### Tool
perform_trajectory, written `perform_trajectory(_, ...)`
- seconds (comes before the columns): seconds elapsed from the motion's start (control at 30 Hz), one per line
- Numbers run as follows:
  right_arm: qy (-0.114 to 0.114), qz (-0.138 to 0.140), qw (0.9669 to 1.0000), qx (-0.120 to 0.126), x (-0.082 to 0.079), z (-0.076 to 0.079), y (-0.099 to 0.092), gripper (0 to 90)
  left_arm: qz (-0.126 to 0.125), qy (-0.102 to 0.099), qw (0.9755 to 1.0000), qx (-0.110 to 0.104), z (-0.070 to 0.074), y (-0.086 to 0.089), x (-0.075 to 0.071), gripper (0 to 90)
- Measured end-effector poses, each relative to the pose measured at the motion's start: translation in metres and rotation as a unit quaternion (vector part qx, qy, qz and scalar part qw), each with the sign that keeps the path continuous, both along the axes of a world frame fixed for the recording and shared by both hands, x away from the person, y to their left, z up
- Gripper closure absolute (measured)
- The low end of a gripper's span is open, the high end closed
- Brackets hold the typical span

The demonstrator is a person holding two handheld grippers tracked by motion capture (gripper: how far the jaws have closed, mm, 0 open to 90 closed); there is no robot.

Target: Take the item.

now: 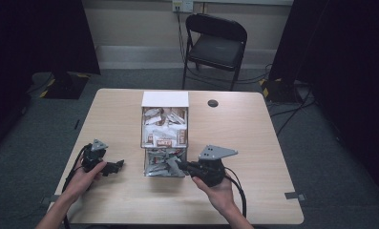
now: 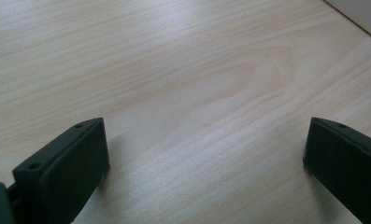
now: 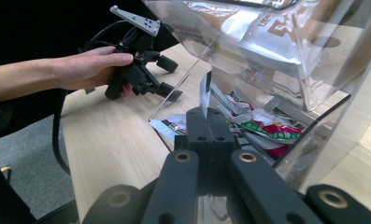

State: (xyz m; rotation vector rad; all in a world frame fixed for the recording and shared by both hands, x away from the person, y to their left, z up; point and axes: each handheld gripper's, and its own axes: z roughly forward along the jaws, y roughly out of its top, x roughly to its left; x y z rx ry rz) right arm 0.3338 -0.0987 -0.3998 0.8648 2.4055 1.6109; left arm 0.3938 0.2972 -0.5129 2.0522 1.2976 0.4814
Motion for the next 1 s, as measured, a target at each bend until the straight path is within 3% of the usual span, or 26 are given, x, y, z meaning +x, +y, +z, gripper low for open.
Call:
perform_trajectory(0.43, -0.003, -0.009, 0.9999, 0.006, -0.007, 0.008, -0.014, 90.0, 0.000, 0.000, 1.0000, 0.000, 0.000, 0.000, 0.000, 0.0)
perform_trajectory(0.57, -0.005, -0.013, 0.9999, -0.004, -0.011, 0.006, -0.022, 90.0, 0.000, 0.000, 1.0000, 0.000, 0.000, 0.000, 0.000, 0.0)
perform_trajectory(0.63, -0.008, -0.031, 0.9994, 0.010, -0.014, 0.004, -0.032, 90.0, 0.000, 0.000, 1.0000, 0.000, 0.000, 0.000, 0.000, 0.0)
perform_trajectory(1.0, -0.007, -0.055, 0.9985, 0.007, -0.008, 0.007, -0.051, 90.0, 0.000, 0.000, 1.0000, 0.000, 0.000, 0.000, 0.000, 0.0)
